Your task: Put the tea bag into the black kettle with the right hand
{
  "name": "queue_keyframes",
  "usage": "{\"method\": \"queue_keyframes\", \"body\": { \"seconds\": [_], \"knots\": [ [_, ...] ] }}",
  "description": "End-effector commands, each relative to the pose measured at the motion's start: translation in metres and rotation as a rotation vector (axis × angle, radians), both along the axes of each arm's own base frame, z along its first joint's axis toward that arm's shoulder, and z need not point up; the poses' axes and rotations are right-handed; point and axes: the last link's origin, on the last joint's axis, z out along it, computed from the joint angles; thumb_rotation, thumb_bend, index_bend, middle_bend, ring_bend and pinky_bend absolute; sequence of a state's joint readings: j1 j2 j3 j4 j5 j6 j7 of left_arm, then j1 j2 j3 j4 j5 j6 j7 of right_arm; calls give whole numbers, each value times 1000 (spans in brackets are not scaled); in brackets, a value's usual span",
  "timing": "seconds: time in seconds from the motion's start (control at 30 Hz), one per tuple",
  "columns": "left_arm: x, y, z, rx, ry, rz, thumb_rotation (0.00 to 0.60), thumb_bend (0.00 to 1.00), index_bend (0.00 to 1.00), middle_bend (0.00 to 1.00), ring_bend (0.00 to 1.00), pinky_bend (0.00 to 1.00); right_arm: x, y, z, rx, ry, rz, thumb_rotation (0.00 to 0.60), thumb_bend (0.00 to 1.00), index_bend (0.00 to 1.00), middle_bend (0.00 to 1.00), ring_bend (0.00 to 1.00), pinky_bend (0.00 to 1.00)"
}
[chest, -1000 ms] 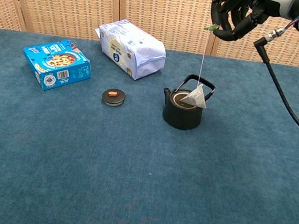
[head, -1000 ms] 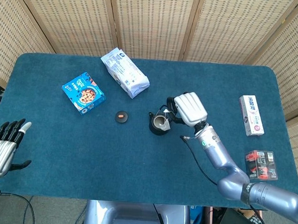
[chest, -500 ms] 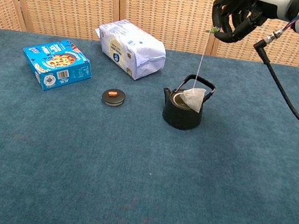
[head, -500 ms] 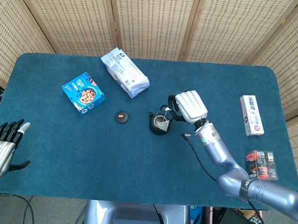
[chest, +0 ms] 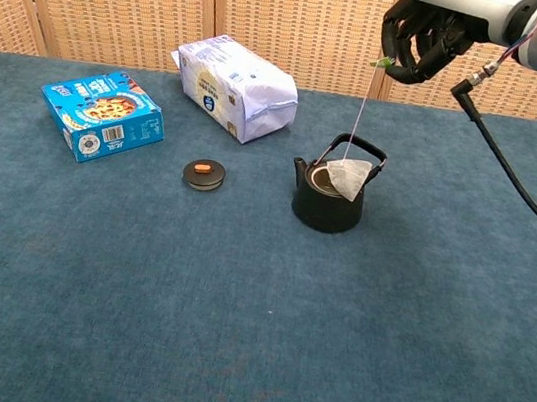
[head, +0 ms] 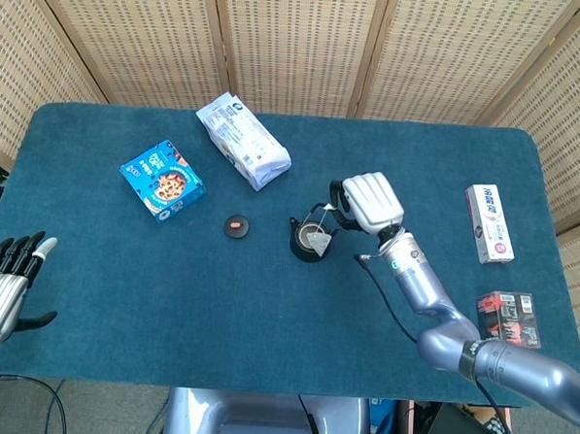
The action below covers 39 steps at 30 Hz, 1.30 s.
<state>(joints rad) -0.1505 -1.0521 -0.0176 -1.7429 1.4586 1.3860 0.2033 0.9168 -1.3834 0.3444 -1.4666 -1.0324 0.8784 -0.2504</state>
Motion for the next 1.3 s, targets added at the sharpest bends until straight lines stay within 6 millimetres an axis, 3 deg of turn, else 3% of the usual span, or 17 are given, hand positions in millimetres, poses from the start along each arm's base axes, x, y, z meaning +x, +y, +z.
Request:
{"method": "queue_keyframes", "body": {
  "seconds": [0.03, 1.03, 1.3],
  "knots": [
    [0, 1, 0, 0, -1, 0, 600, 71, 0, 0, 0, 0, 1, -2, 0, -1, 2, -3, 600, 712, 692, 748, 684, 554],
    [-4, 1, 2, 9, -3, 13, 600, 71, 0, 0, 0, 0, 9, -23, 0, -38, 16, -22, 600, 712, 692, 748, 685, 554],
    [-4, -1, 0, -1, -7, 13, 600, 71, 0, 0, 0, 0, 5, -18, -7, -32, 41, -21, 600, 712, 692, 748, 685, 554]
  ]
}}
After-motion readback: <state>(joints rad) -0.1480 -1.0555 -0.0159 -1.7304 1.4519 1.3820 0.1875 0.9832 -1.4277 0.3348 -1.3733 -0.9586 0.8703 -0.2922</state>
